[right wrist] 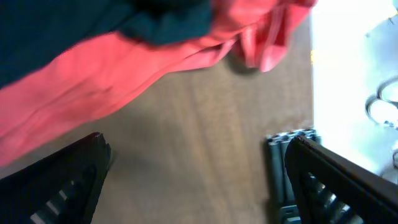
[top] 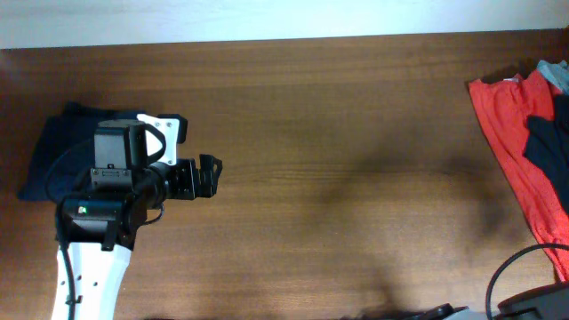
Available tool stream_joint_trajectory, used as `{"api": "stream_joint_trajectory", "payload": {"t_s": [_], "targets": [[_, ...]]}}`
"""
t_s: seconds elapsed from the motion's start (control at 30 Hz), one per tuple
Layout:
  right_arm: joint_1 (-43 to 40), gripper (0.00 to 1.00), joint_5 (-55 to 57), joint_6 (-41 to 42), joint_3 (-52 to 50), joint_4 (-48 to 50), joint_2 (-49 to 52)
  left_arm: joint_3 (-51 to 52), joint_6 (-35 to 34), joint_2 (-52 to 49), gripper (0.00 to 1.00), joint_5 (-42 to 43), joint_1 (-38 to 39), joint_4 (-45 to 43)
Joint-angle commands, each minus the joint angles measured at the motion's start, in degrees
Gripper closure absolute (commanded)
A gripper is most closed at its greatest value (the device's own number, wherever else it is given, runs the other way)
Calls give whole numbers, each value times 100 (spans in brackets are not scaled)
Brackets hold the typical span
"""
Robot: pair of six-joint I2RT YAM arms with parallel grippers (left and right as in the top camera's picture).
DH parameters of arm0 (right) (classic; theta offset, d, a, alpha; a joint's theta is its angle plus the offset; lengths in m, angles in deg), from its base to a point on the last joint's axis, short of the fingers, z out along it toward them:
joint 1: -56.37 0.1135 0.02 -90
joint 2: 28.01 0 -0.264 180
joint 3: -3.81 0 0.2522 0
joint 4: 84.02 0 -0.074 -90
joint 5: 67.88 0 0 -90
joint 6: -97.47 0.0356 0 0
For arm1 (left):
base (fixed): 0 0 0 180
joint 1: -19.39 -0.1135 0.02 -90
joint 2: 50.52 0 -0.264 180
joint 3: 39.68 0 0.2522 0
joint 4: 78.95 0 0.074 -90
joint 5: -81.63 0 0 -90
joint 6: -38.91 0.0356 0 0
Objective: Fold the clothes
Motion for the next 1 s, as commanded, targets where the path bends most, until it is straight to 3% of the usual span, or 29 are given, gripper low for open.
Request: {"api": "stream_joint_trajectory", "payload": {"t_s": [0.0,0.33,0.5,0.7,0.97], "targets": [[-267,9,448,223,127,-22,2,-114,-72,-26,1,-79,-26,50],[-518,13,664,417,125,332,254,-114,-72,-26,1,-79,-26,52],[-514,24,752,428,125,651,638,-111,-72,-26,1,-79,-26,52],[-511,28,702,570,125,1147,1073,-111,-72,-26,1,-76,-26,55],[-474,49,680,608,120,1604,1530,-111,-74,-26,1,-76,-26,37]]}}
